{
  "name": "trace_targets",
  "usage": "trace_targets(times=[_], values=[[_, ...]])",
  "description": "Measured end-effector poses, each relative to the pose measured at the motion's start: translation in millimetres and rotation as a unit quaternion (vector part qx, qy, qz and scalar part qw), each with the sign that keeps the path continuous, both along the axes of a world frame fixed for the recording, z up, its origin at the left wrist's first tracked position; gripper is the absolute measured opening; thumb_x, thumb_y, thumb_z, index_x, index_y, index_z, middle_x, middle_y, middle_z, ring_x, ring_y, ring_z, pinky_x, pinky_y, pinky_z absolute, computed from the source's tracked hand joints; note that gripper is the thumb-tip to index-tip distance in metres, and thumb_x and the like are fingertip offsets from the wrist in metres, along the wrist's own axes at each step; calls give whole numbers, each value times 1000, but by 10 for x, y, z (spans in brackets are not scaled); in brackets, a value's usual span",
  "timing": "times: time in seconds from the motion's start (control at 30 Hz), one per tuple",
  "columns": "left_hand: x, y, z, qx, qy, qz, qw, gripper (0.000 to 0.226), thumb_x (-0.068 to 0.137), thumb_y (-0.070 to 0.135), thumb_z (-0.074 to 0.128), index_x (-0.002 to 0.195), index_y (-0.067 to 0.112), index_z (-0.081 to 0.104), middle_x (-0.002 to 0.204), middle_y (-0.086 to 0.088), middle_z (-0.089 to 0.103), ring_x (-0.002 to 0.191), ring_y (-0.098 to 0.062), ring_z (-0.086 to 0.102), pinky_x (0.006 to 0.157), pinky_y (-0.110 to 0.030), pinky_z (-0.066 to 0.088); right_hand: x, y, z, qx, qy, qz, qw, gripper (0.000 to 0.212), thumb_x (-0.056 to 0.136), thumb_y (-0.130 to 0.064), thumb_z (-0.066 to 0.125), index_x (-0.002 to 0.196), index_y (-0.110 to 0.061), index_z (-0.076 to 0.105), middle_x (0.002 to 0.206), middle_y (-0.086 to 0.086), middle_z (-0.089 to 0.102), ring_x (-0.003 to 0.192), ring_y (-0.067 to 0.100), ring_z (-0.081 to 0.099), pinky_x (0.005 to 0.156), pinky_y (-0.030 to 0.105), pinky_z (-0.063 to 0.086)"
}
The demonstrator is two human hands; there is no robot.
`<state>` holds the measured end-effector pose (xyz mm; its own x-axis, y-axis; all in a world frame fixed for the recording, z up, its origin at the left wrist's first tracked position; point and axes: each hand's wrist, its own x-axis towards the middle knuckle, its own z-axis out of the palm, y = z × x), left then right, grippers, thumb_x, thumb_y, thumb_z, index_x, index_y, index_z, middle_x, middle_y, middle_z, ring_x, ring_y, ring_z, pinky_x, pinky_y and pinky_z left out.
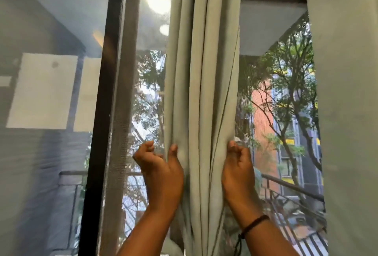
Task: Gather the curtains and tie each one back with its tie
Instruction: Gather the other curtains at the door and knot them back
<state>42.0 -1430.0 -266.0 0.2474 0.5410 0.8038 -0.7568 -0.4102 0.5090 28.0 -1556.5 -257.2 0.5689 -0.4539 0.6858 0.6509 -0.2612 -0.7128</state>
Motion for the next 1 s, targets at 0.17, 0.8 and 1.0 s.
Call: trace_targets(times=[0.17,0.8,1.0], values=[[-155,-274,209,183,-36,131,974,36,87,49,49,114,26,41,117,-7,41,109,-20,40,89,-31,34,59,-57,232,-68,-36,20,997,40,84,-64,44,111,-36,35,107,-1,58,92,19,59,71,31,47],[-421,-898,113,177,115,84,974,23,94,22,48,117,22,48,115,-2,49,91,-19,53,75,-33,46,66,-795,-112,-248,11,-55,967,22,97,-39,39,112,-22,37,100,8,64,84,32,60,60,36,44],[-686,-1160,-99,219,211,159,939,54,94,42,44,143,27,28,154,-3,10,142,-29,12,114,-51,18,-285,-1120,-242,-340,7,-138,930,35,92,-39,47,121,-20,39,112,4,61,104,29,56,85,43,46]])
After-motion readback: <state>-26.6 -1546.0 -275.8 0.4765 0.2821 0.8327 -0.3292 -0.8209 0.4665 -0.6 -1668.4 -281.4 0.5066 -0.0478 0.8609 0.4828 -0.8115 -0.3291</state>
